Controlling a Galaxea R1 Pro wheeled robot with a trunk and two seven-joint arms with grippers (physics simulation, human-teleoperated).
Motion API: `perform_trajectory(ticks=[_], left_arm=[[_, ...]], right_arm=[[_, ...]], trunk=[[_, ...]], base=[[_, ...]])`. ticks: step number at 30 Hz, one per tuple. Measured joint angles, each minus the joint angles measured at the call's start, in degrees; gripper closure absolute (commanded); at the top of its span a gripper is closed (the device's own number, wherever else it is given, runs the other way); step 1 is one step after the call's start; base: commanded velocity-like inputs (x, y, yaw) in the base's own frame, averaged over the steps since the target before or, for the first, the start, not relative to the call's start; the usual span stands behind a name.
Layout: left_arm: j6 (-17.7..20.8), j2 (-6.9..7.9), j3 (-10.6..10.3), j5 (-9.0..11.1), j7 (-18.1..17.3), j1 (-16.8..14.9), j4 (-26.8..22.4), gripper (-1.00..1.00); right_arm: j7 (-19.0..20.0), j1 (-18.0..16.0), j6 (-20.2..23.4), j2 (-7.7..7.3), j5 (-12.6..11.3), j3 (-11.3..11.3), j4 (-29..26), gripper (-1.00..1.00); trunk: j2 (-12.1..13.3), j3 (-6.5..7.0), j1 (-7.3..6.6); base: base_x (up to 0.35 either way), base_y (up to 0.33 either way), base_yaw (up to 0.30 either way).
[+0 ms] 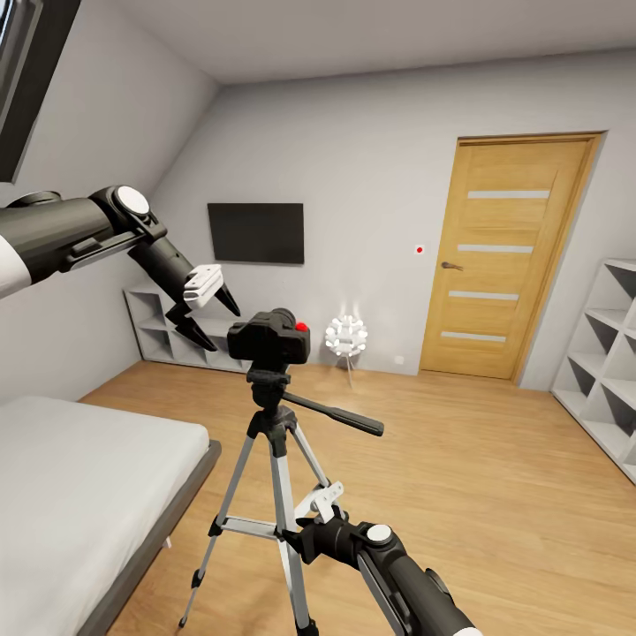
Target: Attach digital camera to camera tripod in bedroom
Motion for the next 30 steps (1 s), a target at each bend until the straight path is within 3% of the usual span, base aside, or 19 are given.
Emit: perform_trajectory(ticks=[5,8,13,19,23,26,30], left_arm=[[0.00,0.17,0.05,0.00,0.04,0.01,0.16,-1.00],[0.23,1.11,0.44,0.30,0.20,0.14,0.44,-1.00],[1.44,6.61,2.46,5.58,0.59,1.38,0.98,-1.00],[2.00,14.34,3.36,8.15,1.66,4.96,1.22,-1.00],[2.62,18.60,4.69,9.30,7.96,9.29,1.30,-1.00],[3.06,21.30,6.45,11.33,13.89,13.40,0.87,-1.00],[3.38,22.95,8.50,14.55,19.32,18.51,1.00,-1.00]], right_arm=[[-0.01,0.00,0.01,0.00,0.00,0.00,0.00,1.00],[-0.03,0.00,0.01,0.00,-0.03,0.01,0.00,1.00],[0.00,0.00,-0.02,-0.03,-0.08,-0.01,0.02,1.00],[0.01,0.00,-0.01,-0.03,-0.06,-0.01,0.00,1.00],[0.02,0.00,-0.02,-0.06,-0.08,-0.02,0.00,1.00],[0.03,0.00,-0.01,-0.07,-0.08,-0.01,0.00,1.00],[0.08,0.00,-0.06,-0.08,0.00,-0.02,0.00,1.00]], trunk=[[0.00,0.00,0.00],[0.00,0.00,0.00],[0.00,0.00,0.00],[0.01,0.00,0.00],[0.01,-0.01,0.00],[0.01,-0.01,0.00],[0.01,-0.01,0.00]], base=[[0.000,0.000,0.000],[0.000,0.000,0.000],[0.000,0.000,0.000],[0.000,0.000,0.000],[0.000,0.000,0.000],[0.000,0.000,0.000],[0.000,0.000,0.000]])
